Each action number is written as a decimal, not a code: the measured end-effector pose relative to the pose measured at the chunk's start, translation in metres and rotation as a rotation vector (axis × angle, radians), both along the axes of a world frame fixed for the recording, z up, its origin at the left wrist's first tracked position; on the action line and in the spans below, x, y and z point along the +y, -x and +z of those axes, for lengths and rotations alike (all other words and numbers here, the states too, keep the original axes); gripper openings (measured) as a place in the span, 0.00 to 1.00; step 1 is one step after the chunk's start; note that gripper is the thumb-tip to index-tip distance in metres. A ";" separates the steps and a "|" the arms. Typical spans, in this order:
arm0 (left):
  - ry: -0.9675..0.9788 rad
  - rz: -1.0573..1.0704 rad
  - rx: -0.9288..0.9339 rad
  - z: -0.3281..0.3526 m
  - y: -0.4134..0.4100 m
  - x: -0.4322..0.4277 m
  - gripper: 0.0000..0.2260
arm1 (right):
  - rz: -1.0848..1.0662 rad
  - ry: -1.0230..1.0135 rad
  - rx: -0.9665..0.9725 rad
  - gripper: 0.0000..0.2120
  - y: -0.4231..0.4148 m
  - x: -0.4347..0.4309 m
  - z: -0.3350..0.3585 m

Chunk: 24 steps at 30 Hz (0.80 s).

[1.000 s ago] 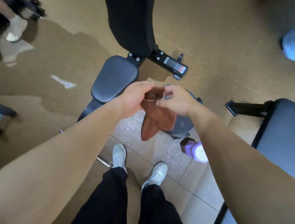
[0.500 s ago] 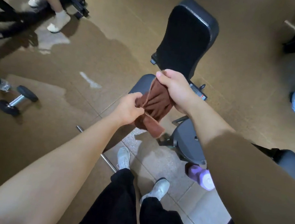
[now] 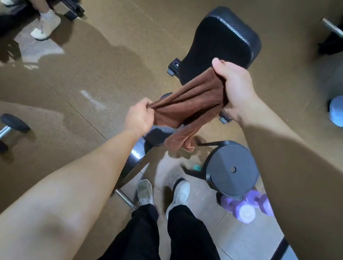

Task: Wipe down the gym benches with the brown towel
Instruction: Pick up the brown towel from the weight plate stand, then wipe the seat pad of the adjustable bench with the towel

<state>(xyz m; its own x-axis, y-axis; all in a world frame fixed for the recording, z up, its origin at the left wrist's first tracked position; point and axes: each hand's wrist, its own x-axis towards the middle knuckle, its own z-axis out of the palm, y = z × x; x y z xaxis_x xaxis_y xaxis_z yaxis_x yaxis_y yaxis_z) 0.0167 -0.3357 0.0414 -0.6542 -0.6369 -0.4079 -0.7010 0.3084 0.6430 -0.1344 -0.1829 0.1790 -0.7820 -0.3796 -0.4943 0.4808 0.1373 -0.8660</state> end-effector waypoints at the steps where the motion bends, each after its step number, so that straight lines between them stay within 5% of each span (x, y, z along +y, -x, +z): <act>1: -0.017 0.097 0.045 0.003 0.010 -0.009 0.08 | -0.057 -0.023 -0.014 0.12 0.009 0.004 -0.005; 7: 0.044 0.101 0.220 0.031 0.067 -0.039 0.07 | -0.248 -0.065 -0.183 0.10 0.050 0.019 -0.034; 13: 0.069 0.131 0.097 0.017 0.094 -0.053 0.15 | -0.210 -0.099 -0.415 0.29 0.079 0.024 -0.089; 16: 0.029 0.145 -0.034 -0.015 0.097 -0.050 0.16 | -0.153 -0.137 -0.502 0.22 0.079 0.025 -0.138; 19: 0.047 0.124 -0.151 -0.071 0.096 -0.046 0.05 | -0.146 -0.185 -0.562 0.07 0.071 0.019 -0.201; 21: 0.097 0.070 -0.175 -0.116 0.093 -0.040 0.08 | -0.048 -0.225 -0.508 0.07 0.067 0.012 -0.251; 24: 0.226 0.045 -0.151 -0.180 0.089 -0.027 0.21 | 0.176 -0.438 -0.189 0.21 0.057 0.002 -0.330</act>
